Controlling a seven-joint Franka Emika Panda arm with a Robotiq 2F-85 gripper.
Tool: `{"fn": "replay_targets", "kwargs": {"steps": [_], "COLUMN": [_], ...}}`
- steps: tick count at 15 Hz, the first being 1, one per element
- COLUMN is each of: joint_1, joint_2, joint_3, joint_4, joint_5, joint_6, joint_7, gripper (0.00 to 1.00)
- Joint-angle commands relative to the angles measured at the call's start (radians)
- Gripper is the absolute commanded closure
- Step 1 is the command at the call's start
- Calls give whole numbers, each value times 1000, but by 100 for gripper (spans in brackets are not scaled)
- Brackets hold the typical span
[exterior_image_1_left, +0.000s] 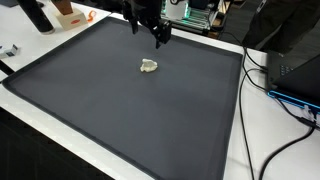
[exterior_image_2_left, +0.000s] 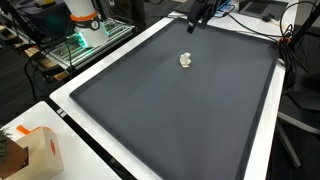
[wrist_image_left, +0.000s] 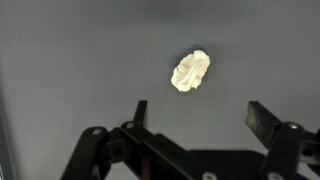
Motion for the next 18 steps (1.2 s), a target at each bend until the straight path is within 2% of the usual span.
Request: {"fn": "replay_targets", "kwargs": {"steps": [1,6,11,12,16,18], "joint_1": [0,-12,-51,-67,-109,-121], "joint_2": [-11,-22,-14,-12,1,13], "joint_3": [-4,2,26,35,61,67], "joint_4": [-9,-32,-87,-96,-123,-124], "joint_5": [6,23,37,69,135,147], "joint_6": [8,38,191,216,219,194], "joint_7": [-1,-32,-316,-378,-630,-715], "gripper": [0,0,0,0,0,0]}}
